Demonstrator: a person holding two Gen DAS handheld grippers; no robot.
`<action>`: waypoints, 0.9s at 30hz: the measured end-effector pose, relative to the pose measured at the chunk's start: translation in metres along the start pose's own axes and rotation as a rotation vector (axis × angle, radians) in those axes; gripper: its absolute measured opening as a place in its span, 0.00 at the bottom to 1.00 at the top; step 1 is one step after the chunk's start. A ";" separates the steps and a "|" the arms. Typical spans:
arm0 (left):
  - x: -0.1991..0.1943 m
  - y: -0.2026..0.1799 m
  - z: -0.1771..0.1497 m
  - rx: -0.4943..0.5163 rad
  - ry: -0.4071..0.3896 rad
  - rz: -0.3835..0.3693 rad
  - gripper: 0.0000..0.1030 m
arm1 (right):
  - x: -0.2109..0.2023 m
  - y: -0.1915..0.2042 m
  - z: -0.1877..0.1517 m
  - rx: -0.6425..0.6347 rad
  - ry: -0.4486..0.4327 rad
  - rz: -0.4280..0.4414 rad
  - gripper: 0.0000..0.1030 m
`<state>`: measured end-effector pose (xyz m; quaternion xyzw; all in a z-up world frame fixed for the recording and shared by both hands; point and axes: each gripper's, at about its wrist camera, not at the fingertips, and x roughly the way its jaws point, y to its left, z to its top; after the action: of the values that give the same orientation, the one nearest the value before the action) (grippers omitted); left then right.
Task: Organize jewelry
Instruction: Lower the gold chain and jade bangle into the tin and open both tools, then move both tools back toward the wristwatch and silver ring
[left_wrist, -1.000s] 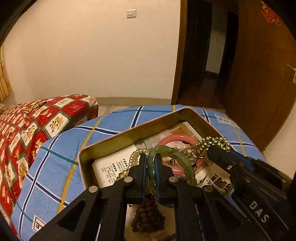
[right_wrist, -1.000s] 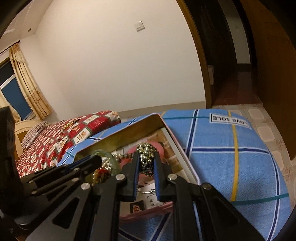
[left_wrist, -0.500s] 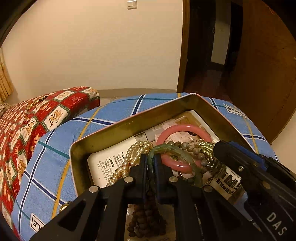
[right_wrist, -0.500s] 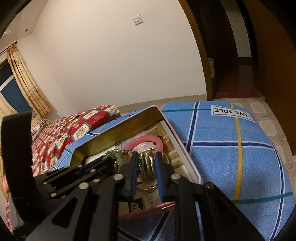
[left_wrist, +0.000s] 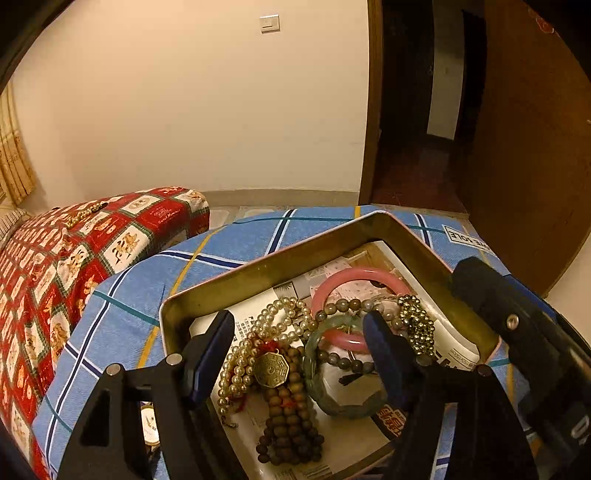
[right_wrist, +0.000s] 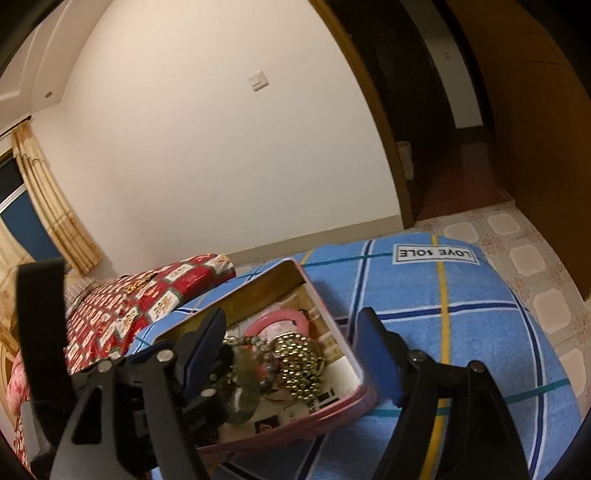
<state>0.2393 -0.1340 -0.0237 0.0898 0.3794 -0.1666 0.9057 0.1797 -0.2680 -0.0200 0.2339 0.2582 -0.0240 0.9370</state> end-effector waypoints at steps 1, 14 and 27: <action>-0.001 0.000 -0.001 -0.005 0.002 -0.001 0.70 | 0.000 -0.001 0.000 0.005 -0.005 -0.005 0.74; -0.015 -0.001 -0.013 -0.040 0.042 0.034 0.71 | -0.008 0.000 -0.005 -0.024 -0.069 -0.115 0.91; -0.053 0.002 -0.047 -0.020 0.020 0.050 0.70 | -0.022 0.011 -0.021 -0.069 -0.070 -0.158 0.91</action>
<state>0.1746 -0.1059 -0.0185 0.0919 0.3875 -0.1393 0.9066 0.1524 -0.2508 -0.0201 0.1795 0.2436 -0.0973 0.9481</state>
